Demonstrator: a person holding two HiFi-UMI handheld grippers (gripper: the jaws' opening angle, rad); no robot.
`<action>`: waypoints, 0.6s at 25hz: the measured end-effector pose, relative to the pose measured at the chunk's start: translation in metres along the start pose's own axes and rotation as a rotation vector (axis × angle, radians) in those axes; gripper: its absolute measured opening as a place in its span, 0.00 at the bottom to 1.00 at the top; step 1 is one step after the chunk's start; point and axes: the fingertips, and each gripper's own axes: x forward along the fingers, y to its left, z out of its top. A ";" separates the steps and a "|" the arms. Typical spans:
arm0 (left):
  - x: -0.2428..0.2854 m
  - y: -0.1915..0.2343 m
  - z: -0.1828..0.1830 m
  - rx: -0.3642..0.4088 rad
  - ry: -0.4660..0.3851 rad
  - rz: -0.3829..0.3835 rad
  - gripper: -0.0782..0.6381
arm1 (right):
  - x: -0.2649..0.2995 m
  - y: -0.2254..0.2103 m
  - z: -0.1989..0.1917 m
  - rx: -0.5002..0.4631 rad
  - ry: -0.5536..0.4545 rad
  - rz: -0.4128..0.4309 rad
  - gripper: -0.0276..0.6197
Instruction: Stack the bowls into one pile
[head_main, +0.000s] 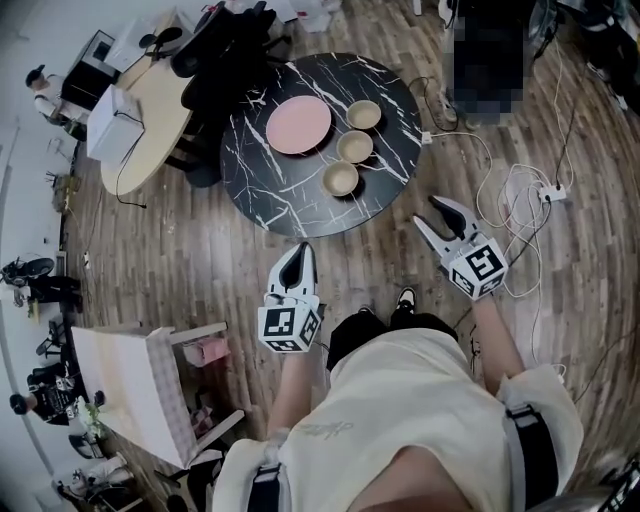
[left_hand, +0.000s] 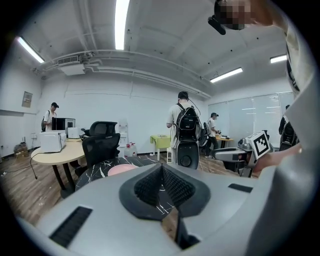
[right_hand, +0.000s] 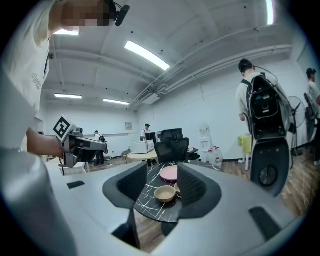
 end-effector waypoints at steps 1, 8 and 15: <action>0.001 0.001 -0.002 -0.003 0.005 0.003 0.14 | 0.001 0.000 -0.002 0.003 0.006 0.003 0.33; 0.019 0.014 -0.021 -0.034 0.037 -0.009 0.14 | 0.015 -0.007 -0.016 0.041 0.043 -0.001 0.33; 0.078 0.044 -0.007 -0.042 0.007 -0.058 0.14 | 0.047 -0.027 -0.006 0.040 0.047 -0.030 0.33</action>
